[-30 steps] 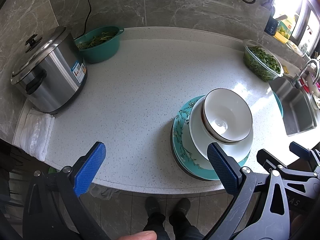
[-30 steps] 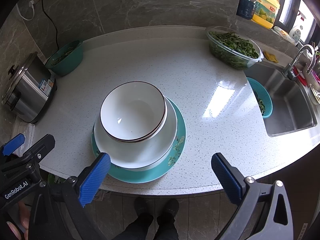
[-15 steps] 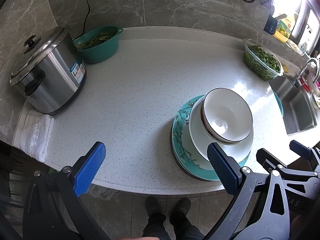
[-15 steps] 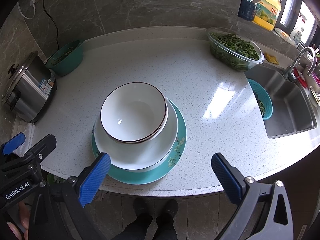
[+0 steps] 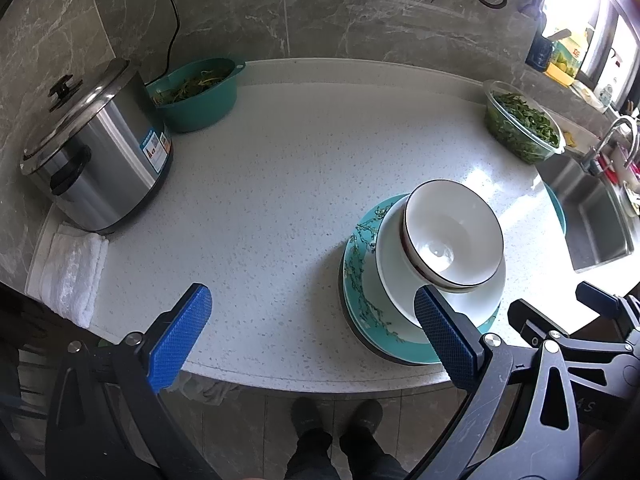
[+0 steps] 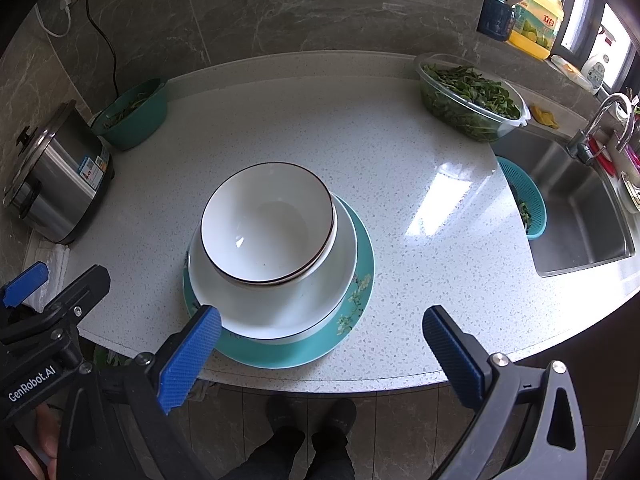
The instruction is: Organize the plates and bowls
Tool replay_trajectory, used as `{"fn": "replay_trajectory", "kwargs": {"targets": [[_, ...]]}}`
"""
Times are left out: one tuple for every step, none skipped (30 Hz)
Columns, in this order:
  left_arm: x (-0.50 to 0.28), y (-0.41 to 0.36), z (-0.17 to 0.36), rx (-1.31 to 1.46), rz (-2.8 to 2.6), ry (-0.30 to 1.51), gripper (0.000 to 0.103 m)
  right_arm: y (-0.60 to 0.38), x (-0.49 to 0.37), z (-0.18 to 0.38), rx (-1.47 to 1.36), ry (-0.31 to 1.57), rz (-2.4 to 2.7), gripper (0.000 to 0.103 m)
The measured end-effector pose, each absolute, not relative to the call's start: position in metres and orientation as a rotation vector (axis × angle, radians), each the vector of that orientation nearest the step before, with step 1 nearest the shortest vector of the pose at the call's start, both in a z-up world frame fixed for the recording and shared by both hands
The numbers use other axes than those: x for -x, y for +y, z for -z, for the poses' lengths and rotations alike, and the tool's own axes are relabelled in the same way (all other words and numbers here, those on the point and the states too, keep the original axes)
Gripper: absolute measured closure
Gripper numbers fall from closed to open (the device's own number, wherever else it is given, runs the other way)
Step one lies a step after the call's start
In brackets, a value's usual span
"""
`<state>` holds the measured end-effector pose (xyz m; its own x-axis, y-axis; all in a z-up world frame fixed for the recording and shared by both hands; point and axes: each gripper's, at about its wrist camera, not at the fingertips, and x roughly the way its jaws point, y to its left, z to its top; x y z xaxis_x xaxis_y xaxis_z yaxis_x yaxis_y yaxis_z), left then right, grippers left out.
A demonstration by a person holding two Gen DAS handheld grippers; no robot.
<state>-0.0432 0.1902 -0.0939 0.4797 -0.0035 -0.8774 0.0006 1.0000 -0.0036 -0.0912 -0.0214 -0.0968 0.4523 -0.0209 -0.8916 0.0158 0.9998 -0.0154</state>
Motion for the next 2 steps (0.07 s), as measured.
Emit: {"fn": "replay_trajectory", "kwargs": {"targets": [[0.0432, 0.1902, 0.0938, 0.001, 0.004, 1.071, 0.0, -0.0215, 0.0911, 0.0968, 0.006, 1.1, 0.024, 0.0], [0.0431, 0.1902, 0.0937, 0.001, 0.004, 1.07, 0.0, -0.0217, 0.091, 0.097, 0.004, 1.101, 0.023, 0.0]]}}
